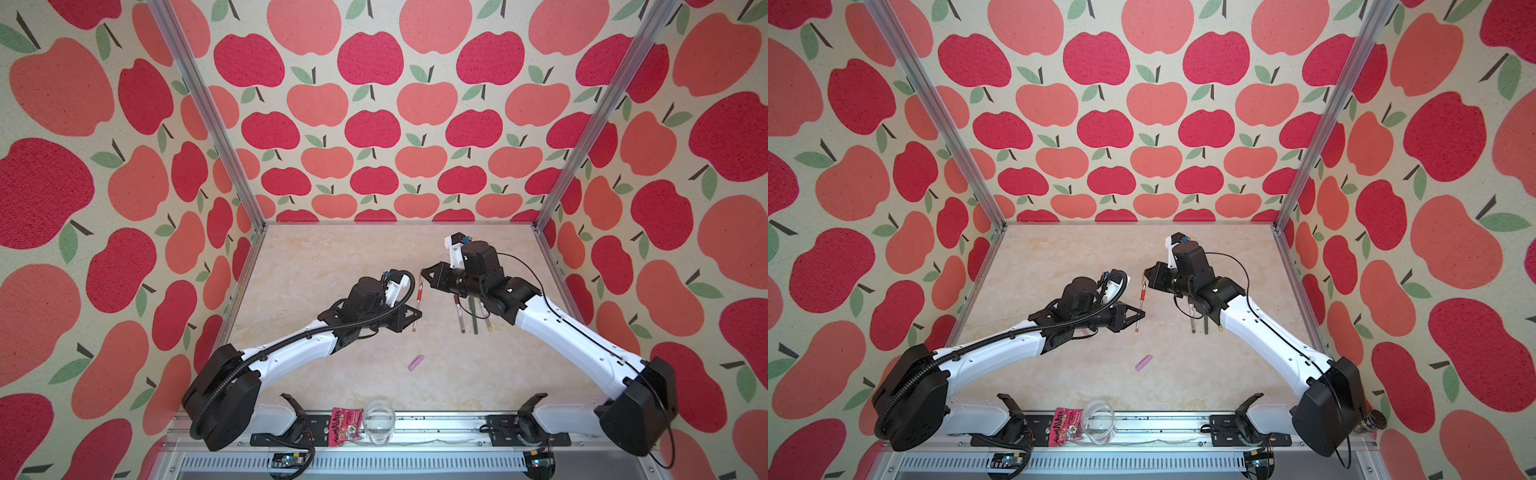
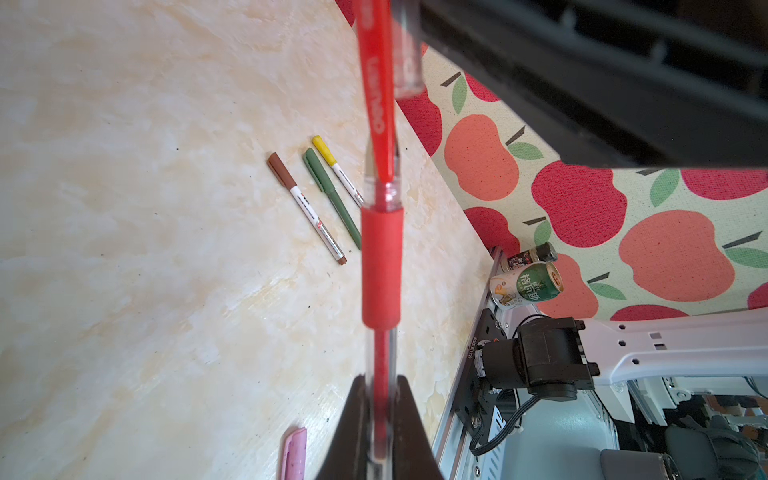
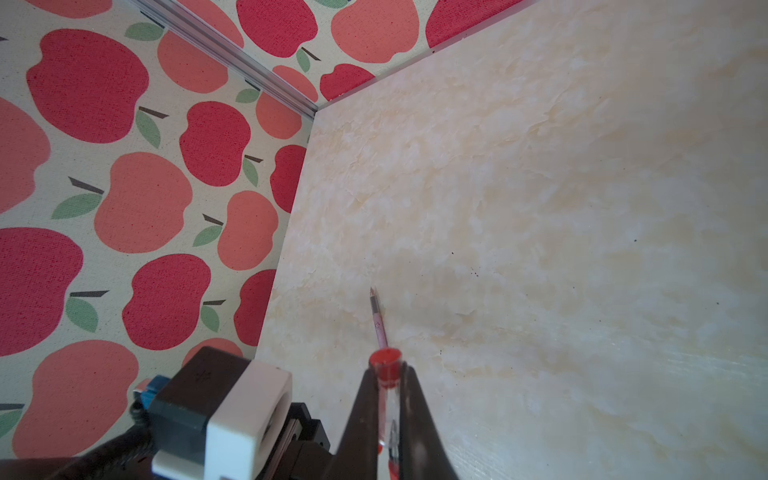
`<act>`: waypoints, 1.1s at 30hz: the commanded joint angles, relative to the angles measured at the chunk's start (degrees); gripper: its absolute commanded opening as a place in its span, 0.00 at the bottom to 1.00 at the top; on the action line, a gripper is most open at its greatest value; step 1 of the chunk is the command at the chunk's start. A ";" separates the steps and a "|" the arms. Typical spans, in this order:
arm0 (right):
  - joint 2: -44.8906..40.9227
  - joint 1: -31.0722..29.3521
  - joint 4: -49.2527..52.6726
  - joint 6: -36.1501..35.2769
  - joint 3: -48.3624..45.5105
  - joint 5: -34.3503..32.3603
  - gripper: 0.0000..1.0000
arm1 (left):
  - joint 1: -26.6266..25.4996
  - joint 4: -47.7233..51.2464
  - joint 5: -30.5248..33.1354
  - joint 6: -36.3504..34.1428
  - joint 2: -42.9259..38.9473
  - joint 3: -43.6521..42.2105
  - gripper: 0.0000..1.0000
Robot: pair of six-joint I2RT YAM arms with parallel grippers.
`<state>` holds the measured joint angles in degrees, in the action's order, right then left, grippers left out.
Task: Insert the pens into the pen caps
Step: 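Lower the clear-red cap over the red pen tip with the right gripper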
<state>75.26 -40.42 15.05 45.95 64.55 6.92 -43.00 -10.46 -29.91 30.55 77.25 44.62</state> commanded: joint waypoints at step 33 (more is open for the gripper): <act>-3.62 -3.87 -0.45 -3.01 -5.28 -0.18 0.13 | 0.52 -3.03 1.40 -0.45 -4.36 -1.20 0.00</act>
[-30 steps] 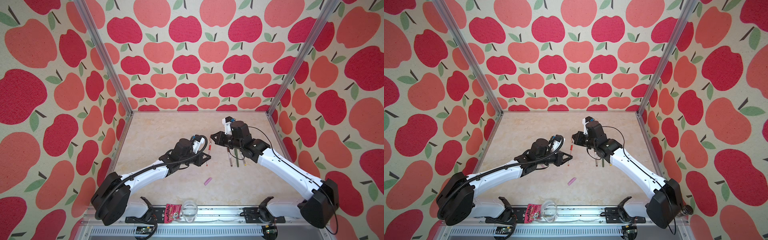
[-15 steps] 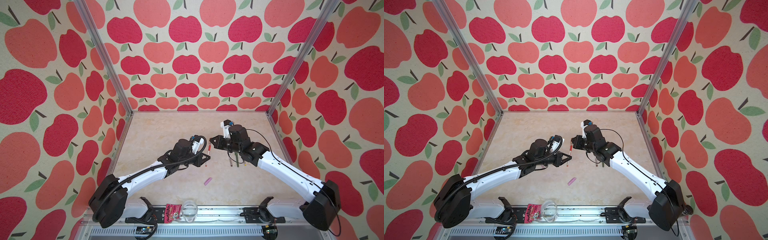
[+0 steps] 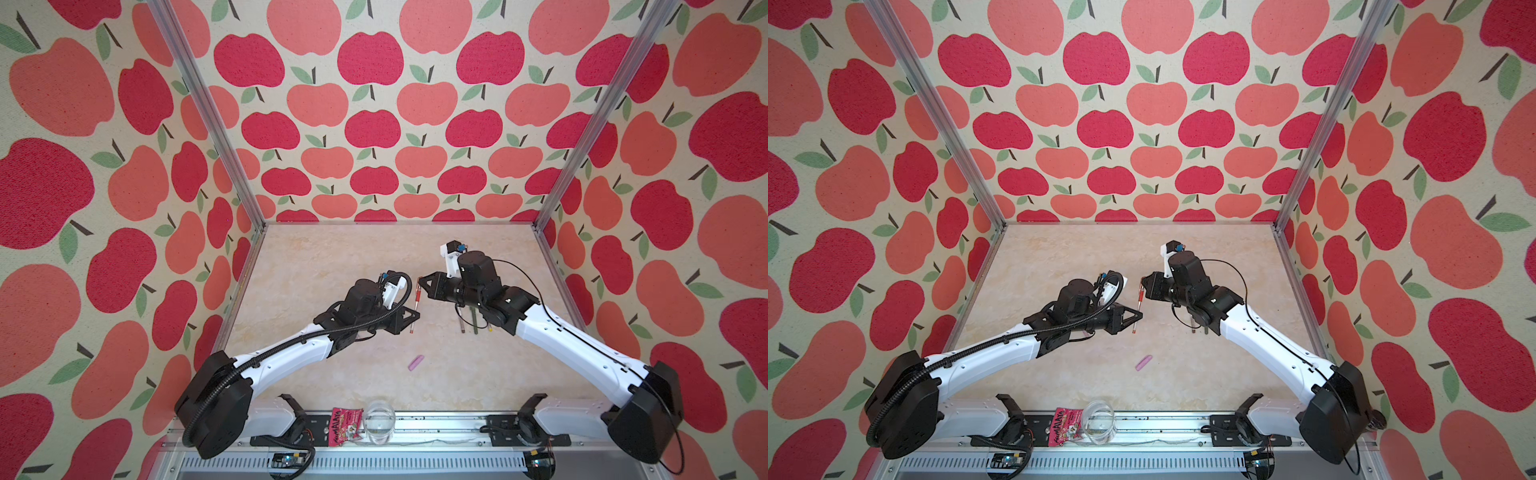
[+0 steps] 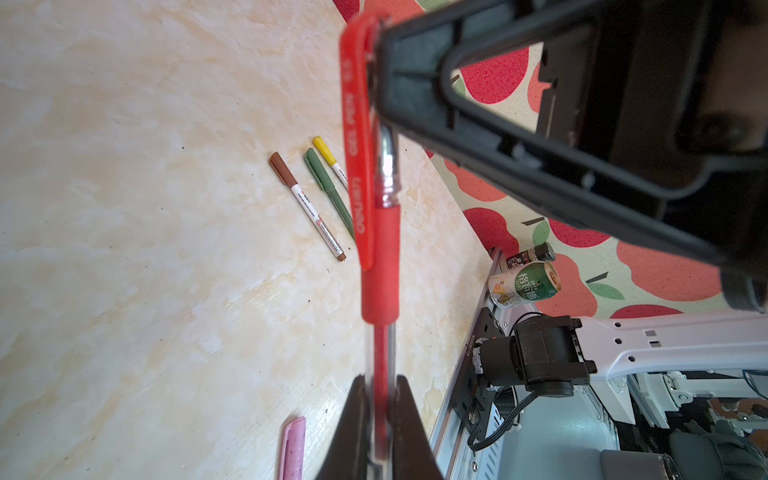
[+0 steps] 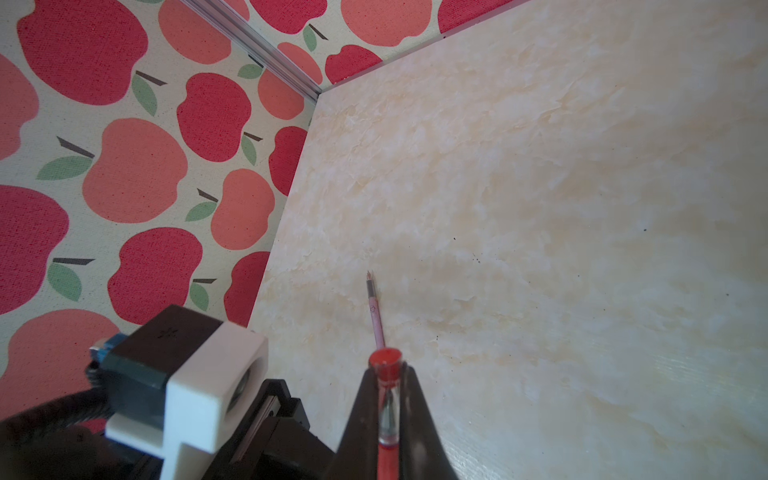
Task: Insert the pens into the pen caps
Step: 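Lower the clear-red cap over the red pen tip with the right gripper, then press the cap down onto the red pen with the right gripper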
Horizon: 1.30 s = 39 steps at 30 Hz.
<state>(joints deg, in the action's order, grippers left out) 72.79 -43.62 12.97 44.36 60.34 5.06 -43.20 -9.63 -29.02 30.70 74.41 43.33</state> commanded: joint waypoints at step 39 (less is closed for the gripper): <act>-0.82 9.69 0.04 -10.10 1.63 32.69 0.38 | 3.86 2.38 -20.66 -7.49 -4.40 0.96 0.00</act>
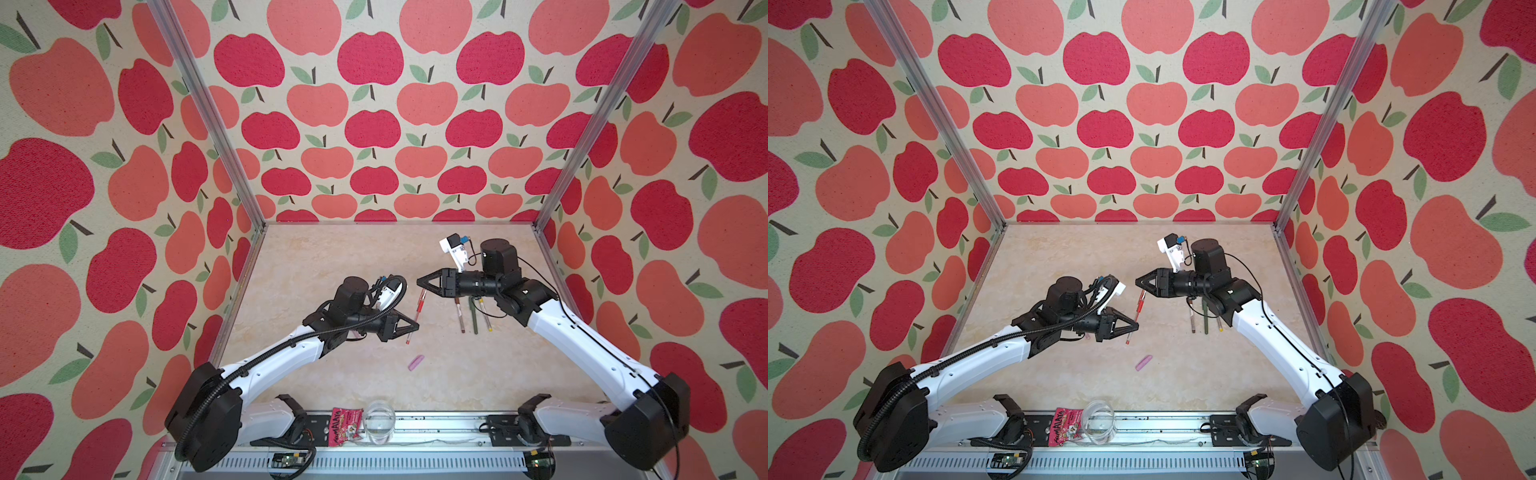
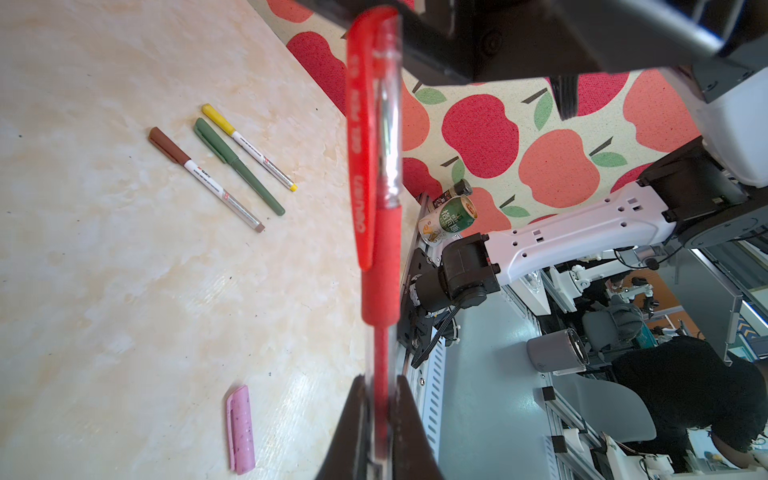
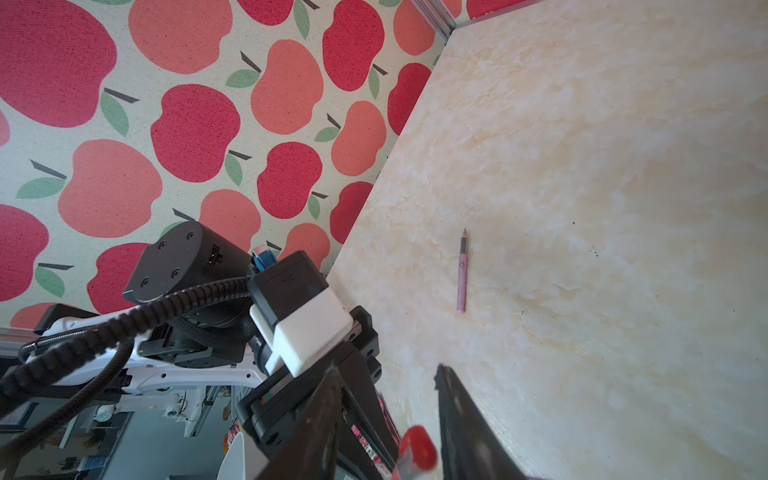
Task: Insert the pens into the pen caps
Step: 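Press the cap down onto the red pen with the right gripper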
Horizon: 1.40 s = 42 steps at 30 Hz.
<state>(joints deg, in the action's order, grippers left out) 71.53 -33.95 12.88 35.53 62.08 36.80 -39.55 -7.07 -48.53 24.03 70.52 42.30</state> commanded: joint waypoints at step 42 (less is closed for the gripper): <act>2.45 -5.80 1.63 -1.15 -6.23 -0.34 0.00 | 5.16 -16.66 0.50 3.44 2.92 12.88 0.00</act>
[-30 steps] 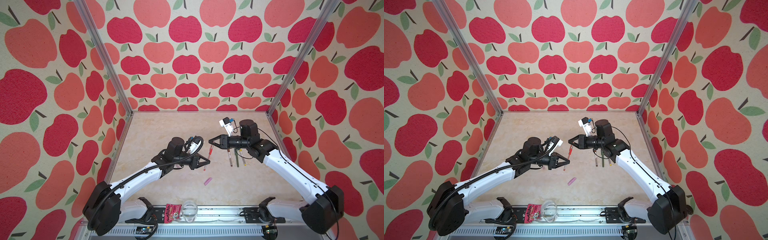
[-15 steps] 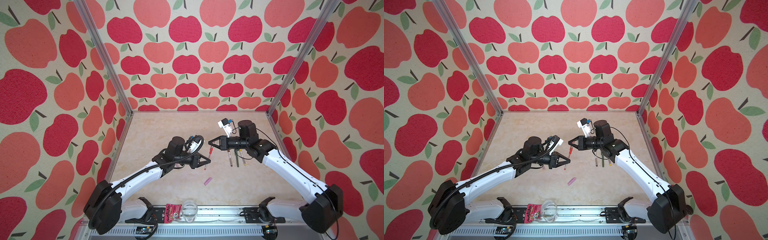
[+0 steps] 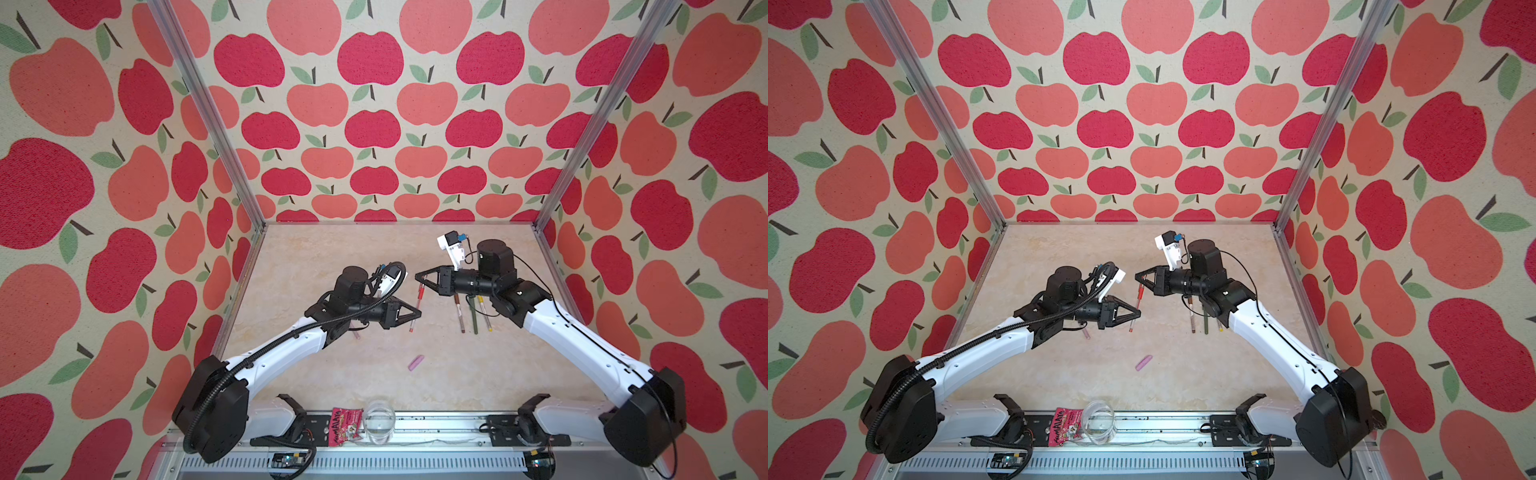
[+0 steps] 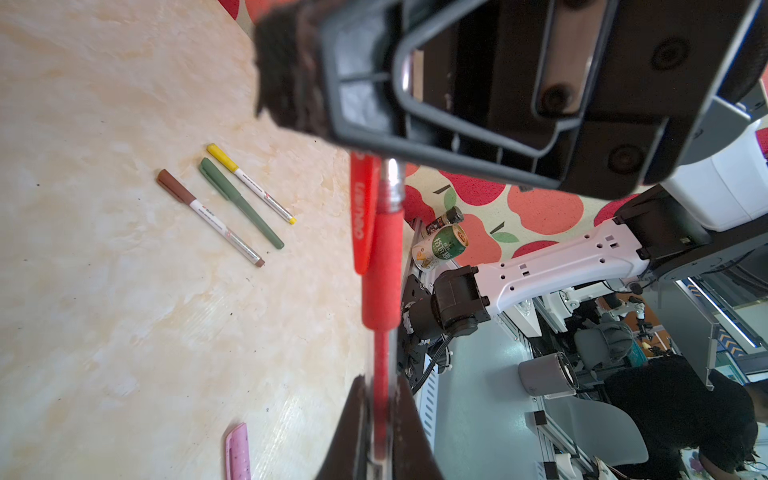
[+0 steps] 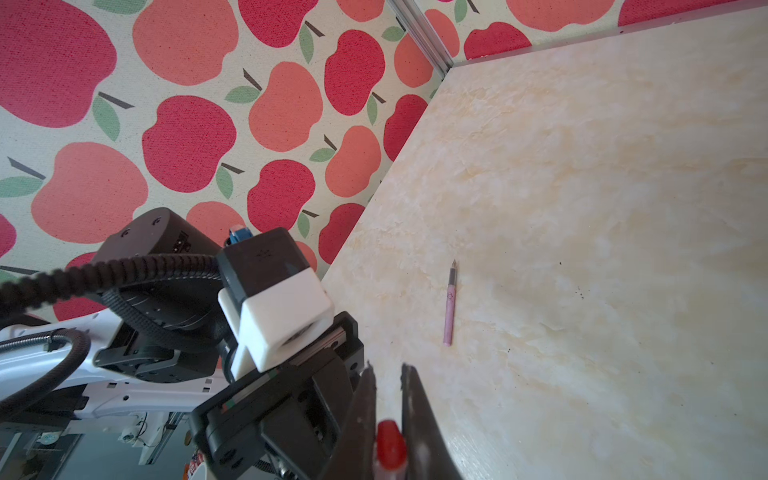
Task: Insert the pens into the pen caps
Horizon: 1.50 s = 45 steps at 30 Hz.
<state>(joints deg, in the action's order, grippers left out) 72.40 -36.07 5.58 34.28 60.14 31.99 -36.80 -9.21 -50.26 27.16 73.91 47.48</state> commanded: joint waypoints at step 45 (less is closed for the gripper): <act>-3.07 6.30 11.75 -2.47 10.47 4.13 0.55 | 0.53 -13.51 8.09 4.22 3.68 -8.56 0.00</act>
<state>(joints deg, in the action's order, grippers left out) 71.44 -30.24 11.70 34.89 68.47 35.22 -35.07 -19.11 -46.11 28.60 77.95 39.46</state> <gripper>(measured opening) 0.532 0.105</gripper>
